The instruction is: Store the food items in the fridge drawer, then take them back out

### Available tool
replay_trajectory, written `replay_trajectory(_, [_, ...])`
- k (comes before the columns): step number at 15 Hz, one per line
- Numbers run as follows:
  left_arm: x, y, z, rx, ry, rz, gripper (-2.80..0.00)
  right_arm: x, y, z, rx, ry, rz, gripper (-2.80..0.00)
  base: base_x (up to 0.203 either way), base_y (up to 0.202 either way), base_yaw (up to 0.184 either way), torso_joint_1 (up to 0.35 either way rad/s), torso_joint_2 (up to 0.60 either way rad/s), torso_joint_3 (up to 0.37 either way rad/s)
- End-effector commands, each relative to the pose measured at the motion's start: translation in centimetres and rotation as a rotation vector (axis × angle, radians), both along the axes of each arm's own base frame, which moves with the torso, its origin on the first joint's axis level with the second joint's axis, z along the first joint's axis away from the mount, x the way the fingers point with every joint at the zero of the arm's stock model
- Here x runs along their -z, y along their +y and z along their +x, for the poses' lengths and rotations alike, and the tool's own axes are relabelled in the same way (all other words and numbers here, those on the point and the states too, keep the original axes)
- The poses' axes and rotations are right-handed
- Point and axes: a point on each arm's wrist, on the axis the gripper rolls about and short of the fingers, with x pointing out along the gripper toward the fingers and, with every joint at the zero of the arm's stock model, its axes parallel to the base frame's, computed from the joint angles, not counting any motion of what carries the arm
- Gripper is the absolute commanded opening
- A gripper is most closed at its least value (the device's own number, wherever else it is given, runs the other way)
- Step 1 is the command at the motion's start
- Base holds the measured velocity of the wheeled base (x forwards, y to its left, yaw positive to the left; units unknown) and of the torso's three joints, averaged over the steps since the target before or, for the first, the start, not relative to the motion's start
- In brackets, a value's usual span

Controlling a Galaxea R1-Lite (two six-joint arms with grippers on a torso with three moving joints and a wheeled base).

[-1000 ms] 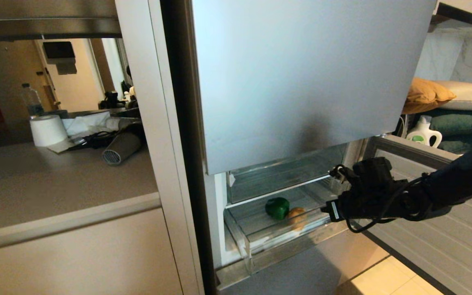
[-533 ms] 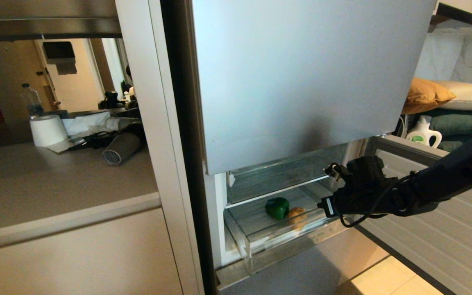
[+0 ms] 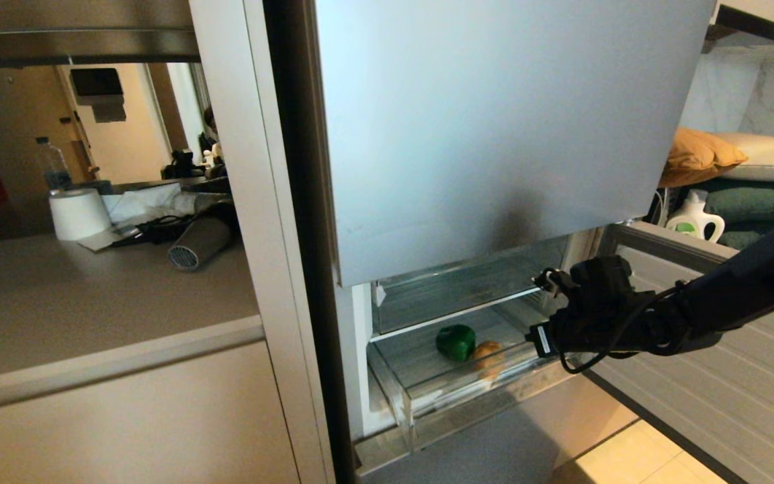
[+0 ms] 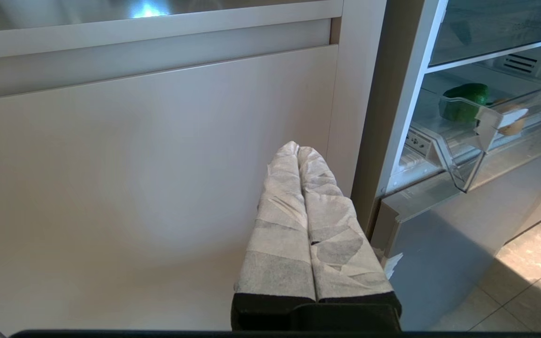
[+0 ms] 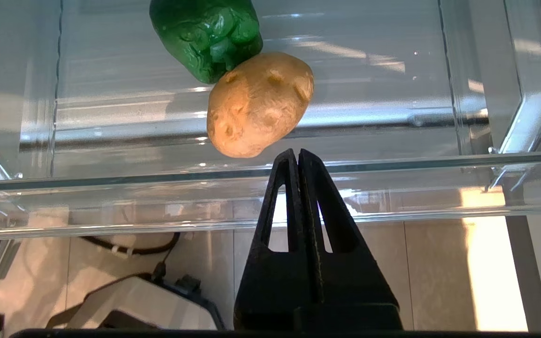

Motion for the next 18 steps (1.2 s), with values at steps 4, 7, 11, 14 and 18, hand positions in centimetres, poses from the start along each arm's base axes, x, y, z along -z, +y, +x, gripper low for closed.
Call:
replay_trajectory(4, [0.0, 0.0, 0.0, -0.001, -0.001, 0.0, -2.8, -1.3, 0.0, 0.1, -0.004, -0.043, 0.006, -2.8, 0.0, 0.0, 0.0, 0.0, 0.0, 0.0])
replay_trajectory(7, [0.0, 0.0, 0.0, 0.001, -0.001, 0.0, -2.8, -1.3, -0.1, -0.6, -0.004, -0.03, 0.005, -2.8, 0.0, 0.0, 0.0, 0.0, 0.0, 0.0])
replay_trajectory(11, [0.0, 0.0, 0.0, -0.001, -0.001, 0.0, -2.8, -0.5, 0.1, 0.3, 0.0, -0.043, 0.01, -2.8, 0.0, 0.0, 0.0, 0.0, 0.0, 0.0])
replay_trajectory(14, [0.0, 0.0, 0.0, -0.001, -0.001, 0.0, -2.8, 1.4, 0.4, 1.7, -0.004, -0.1, 0.018, -2.8, 0.0, 0.0, 0.0, 0.0, 0.0, 0.0])
replay_trajectory(18, [0.0, 0.0, 0.0, -0.001, -0.001, 0.0, -2.8, 3.6, 0.5, 3.0, -0.003, -0.098, 0.016, -2.8, 0.0, 0.0, 0.0, 0.0, 0.0, 0.0])
